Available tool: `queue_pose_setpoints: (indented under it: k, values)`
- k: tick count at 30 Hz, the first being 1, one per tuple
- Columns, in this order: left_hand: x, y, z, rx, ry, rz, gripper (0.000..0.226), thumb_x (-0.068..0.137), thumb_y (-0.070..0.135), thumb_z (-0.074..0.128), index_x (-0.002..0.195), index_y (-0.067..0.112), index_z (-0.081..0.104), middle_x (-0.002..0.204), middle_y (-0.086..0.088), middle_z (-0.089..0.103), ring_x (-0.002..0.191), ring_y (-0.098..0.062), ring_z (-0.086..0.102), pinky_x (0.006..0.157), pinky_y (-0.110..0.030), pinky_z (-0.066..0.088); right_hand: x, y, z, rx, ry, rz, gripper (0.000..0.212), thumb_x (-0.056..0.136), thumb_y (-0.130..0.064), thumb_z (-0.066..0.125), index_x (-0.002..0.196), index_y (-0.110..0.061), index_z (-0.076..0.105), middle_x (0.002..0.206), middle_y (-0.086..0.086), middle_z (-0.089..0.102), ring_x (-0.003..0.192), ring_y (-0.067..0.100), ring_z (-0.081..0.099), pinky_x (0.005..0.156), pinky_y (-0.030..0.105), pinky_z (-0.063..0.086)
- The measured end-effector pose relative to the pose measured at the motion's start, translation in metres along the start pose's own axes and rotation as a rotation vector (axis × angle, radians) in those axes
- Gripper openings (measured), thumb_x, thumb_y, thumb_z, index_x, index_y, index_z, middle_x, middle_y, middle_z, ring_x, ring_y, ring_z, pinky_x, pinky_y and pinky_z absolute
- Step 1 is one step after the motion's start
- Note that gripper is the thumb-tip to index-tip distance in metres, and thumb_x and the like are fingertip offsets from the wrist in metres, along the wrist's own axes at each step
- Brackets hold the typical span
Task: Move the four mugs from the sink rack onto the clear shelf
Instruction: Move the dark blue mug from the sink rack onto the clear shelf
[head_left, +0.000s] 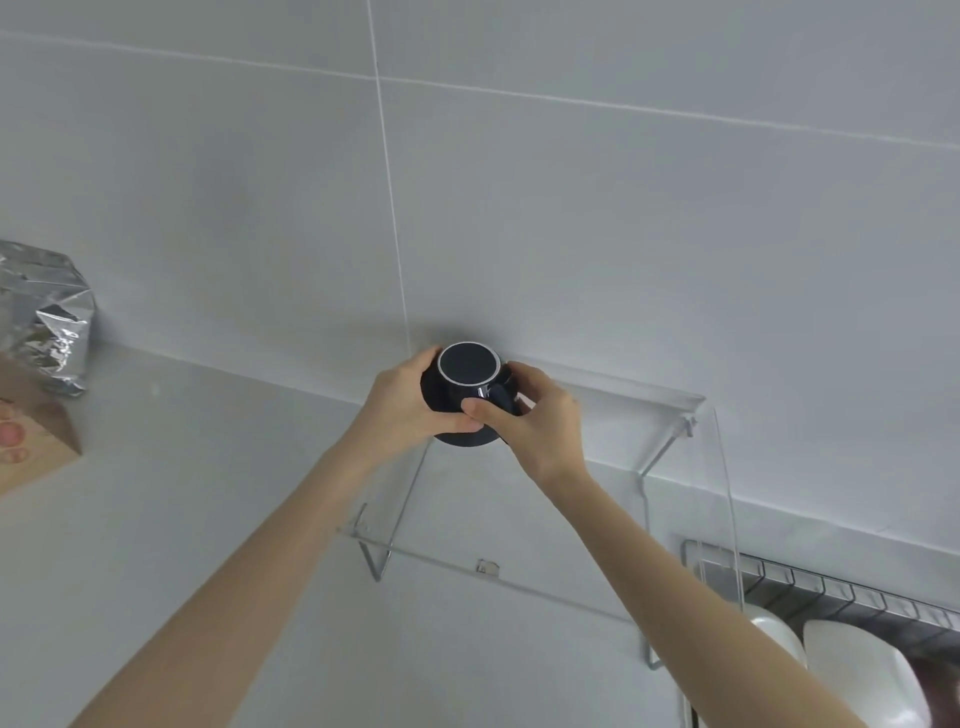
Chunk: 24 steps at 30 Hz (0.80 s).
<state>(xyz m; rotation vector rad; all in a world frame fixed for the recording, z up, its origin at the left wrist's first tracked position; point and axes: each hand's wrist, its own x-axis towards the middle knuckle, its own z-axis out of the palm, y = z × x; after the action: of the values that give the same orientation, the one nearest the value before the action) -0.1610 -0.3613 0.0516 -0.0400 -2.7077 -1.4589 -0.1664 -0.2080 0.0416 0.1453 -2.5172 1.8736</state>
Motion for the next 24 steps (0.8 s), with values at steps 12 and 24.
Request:
queue_pose_setpoints:
  k: [12,24]
  values:
    - [0.007,-0.004,-0.001,0.040,-0.011,-0.006,0.052,0.056,0.022,0.083,0.100,0.018,0.056,0.089,0.008,0.066,0.077,0.003,0.056,0.064,-0.002,0.039,0.005,0.001,0.006,0.023,-0.030,-0.008,0.049,0.068,-0.028,0.076,0.112,-0.021,0.055,0.096,-0.013,0.060,0.090,0.002,0.056,0.073,0.003,0.042]
    - [-0.039,0.088,0.063,0.133,0.057,0.084,0.081,0.072,0.024,0.071,0.140,0.016,0.027,0.147,-0.004,0.037,0.134,-0.019,0.034,0.110,-0.026,0.025,-0.031,-0.016,-0.103,0.049,-0.023,0.040,0.049,0.086,-0.026,0.058,0.132,-0.017,0.044,0.130,0.002,0.054,0.119,0.009,0.049,0.099,0.022,0.037]
